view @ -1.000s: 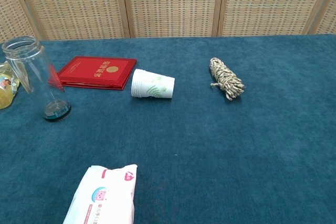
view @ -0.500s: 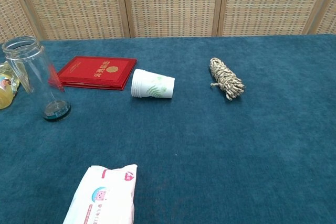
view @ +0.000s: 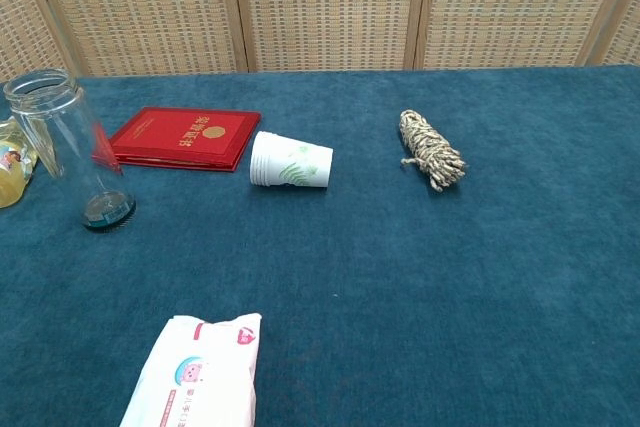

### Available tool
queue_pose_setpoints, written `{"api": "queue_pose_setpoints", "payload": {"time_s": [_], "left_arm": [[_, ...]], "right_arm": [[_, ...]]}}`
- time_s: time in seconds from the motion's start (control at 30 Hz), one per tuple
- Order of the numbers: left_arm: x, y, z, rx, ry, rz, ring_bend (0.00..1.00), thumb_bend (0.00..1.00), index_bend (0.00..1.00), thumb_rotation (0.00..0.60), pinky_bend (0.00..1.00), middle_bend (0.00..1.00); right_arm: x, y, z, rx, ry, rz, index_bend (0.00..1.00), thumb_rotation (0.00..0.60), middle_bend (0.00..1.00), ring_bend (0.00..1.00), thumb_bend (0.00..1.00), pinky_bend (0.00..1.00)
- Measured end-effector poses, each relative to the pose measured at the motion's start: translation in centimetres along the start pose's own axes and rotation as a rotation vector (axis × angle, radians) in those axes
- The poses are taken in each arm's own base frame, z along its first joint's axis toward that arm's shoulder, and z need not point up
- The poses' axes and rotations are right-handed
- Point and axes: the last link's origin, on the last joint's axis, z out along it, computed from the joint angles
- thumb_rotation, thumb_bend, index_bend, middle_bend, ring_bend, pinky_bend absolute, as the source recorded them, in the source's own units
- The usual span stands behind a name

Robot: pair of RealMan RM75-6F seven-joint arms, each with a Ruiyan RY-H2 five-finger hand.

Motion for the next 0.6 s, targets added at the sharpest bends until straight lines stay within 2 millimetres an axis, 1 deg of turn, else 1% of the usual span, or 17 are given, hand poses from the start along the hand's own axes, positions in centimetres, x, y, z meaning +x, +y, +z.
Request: {"api": "queue_pose_setpoints", "payload": {"time_s": [0.3, 0.6], "left_arm": [[-1.2, 0.7, 2.0, -0.015, -0.017, 0.017, 0.00, 0.30, 0.40, 0.600, 0.00, 0.00], [-1.7, 1.1, 2.4, -0.025, -0.021, 0.037, 0.00, 0.36, 0.44, 0.600, 0.00, 0.00]], "right_arm": [[-0.1, 0.0, 0.1, -0.001, -0.003, -0.002, 0.00, 0.600, 0.00, 0.00, 0.00, 0.00], [-0.1, 0.0, 0.1, -0.001, -0.004, -0.001, 0.00, 0.600, 0.00, 0.00, 0.00, 0.00]]}}
